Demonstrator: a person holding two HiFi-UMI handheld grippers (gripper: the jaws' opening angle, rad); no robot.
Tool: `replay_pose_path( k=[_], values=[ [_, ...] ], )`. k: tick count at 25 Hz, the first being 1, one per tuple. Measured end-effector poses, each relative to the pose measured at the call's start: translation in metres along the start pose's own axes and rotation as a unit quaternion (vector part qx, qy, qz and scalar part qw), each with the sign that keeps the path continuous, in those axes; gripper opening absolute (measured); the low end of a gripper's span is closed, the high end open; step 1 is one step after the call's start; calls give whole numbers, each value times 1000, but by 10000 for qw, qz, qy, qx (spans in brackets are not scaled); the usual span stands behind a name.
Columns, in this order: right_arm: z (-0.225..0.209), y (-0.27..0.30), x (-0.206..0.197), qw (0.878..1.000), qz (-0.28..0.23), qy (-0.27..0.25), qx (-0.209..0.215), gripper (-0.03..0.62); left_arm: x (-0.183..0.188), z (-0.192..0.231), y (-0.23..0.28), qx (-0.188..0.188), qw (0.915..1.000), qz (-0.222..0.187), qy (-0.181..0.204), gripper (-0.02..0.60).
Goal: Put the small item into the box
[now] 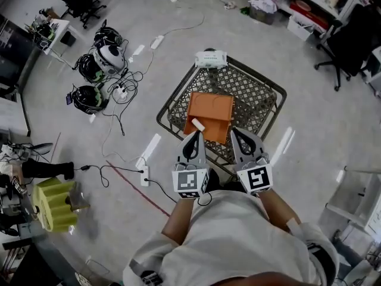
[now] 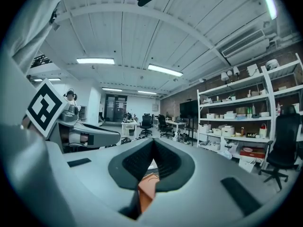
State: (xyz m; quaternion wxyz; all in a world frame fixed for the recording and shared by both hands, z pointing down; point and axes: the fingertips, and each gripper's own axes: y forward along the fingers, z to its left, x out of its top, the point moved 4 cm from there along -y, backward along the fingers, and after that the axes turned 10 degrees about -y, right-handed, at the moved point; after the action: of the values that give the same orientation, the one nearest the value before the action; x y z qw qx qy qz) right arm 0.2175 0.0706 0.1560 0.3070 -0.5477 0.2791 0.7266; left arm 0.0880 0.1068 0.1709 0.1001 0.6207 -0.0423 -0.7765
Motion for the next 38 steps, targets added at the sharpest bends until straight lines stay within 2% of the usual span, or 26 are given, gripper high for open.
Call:
replay_pose_path(
  k=[12, 38],
  values=[
    [-14, -18, 28, 9996, -202, -40, -168, 3, 25, -24, -7, -192, 9993, -262, 163, 9],
    [-1, -22, 31, 9997, -200, -81, -63, 3, 20, -29, -15, -274, 9992, -206, 184, 9]
  ],
)
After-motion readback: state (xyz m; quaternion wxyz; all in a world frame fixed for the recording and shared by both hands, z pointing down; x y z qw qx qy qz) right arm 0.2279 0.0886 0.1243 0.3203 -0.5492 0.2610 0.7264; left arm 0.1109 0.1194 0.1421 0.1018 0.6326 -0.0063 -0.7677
